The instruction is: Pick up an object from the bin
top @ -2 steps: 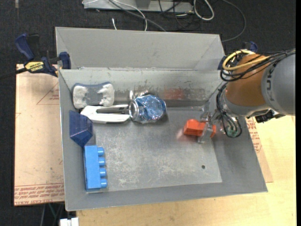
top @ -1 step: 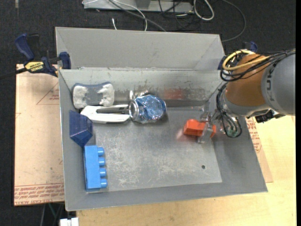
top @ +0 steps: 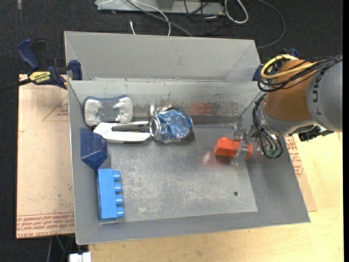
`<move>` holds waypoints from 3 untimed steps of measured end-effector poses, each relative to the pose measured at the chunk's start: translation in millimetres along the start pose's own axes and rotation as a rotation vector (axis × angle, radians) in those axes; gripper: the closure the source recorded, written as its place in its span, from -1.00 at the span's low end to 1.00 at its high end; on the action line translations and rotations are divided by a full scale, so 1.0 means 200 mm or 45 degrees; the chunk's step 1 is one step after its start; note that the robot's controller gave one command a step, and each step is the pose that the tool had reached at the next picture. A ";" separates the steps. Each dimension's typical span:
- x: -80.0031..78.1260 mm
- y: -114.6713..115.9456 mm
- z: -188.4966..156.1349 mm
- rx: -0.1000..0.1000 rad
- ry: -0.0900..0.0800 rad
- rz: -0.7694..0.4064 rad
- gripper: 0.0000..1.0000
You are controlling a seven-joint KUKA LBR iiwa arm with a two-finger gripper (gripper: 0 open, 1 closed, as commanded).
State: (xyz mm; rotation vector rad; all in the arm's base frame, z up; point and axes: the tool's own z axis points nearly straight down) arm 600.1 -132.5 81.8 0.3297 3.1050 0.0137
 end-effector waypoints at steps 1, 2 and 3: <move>-0.01 0.00 -0.11 0.000 -0.009 -0.001 1.00; -0.01 0.00 -0.24 -0.001 -0.005 -0.001 1.00; -0.01 0.01 -0.39 -0.002 -0.005 -0.002 1.00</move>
Offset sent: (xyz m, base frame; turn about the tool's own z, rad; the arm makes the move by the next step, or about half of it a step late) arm 0.0015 -0.0002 0.0690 -0.0004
